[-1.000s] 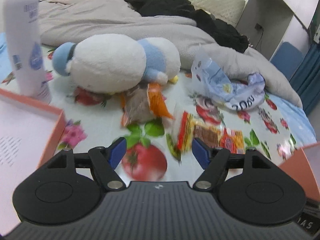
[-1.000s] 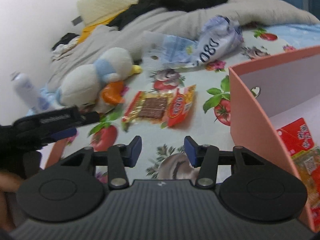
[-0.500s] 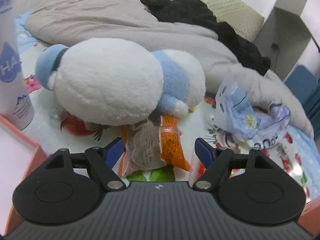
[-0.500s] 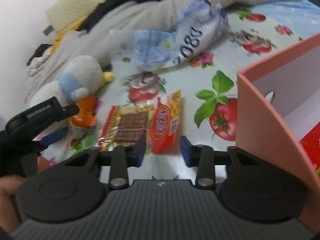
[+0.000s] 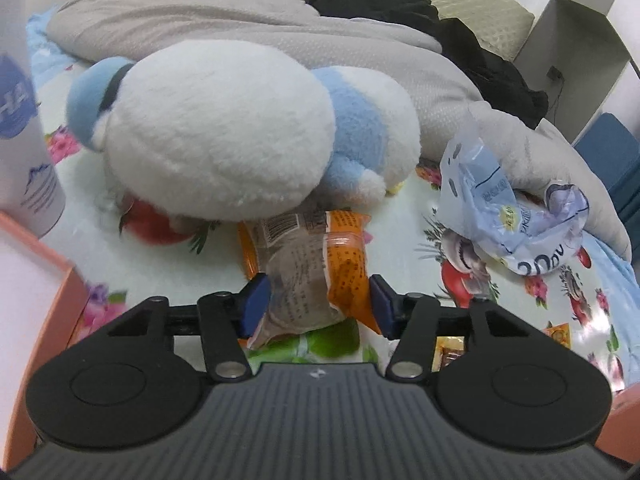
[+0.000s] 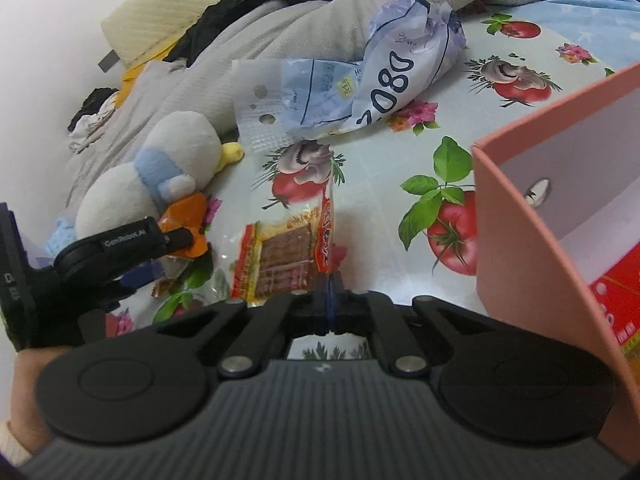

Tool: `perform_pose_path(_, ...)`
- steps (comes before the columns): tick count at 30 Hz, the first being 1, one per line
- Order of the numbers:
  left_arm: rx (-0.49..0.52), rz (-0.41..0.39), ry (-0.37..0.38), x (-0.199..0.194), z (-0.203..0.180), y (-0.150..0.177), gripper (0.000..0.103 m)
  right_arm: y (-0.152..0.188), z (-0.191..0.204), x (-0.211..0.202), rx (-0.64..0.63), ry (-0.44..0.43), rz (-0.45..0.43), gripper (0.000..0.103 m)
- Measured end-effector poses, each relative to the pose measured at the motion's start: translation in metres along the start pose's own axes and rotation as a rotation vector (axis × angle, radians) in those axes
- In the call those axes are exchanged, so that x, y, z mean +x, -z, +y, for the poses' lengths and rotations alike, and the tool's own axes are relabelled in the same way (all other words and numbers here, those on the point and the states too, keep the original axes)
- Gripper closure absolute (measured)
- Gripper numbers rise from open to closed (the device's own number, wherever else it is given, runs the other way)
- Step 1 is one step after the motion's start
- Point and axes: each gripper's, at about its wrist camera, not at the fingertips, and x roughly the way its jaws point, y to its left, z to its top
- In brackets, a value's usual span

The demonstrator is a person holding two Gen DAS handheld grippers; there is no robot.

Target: Organize snacks

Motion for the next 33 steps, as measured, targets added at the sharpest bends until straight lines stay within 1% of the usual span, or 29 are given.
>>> perform_pose_path(5, -0.012, 0.03, -0.006, -0.028, 0.002, 0.018, 0.045, 0.011, 0.005, -0.026, -0.015, -0.014, -0.002, 0.1)
perform_pose_path(10, -0.025, 0.061, -0.003, -0.067, 0.002, 0.046, 0.045, 0.03, 0.004, -0.057, -0.025, -0.028, 0.005, 0.1)
perform_pose_path(12, -0.032, 0.077, -0.001, -0.086, 0.002, 0.062, 0.045, 0.04, 0.002, -0.072, -0.031, -0.036, 0.002, 0.1)
perform_pose_path(16, -0.011, 0.09, -0.005, -0.127, 0.001, 0.101, 0.045, 0.067, -0.007, -0.106, -0.033, -0.029, 0.015, 0.1)
perform_pose_path(20, -0.032, 0.11, 0.003, -0.163, 0.002, 0.134, 0.045, 0.091, -0.015, -0.134, -0.025, -0.027, 0.031, 0.1)
perform_pose_path(25, -0.018, 0.118, 0.011, -0.207, -0.002, 0.174, 0.045, 0.115, -0.018, -0.173, -0.037, -0.035, 0.019, 0.1)
perform_pose_path(27, -0.007, 0.125, 0.004, -0.22, -0.005, 0.185, 0.045, 0.124, -0.018, -0.187, -0.043, -0.039, 0.012, 0.1)
perform_pose_path(33, 0.009, 0.128, 0.022, -0.262, -0.007, 0.222, 0.045, 0.151, -0.026, -0.214, -0.043, -0.042, 0.027, 0.1)
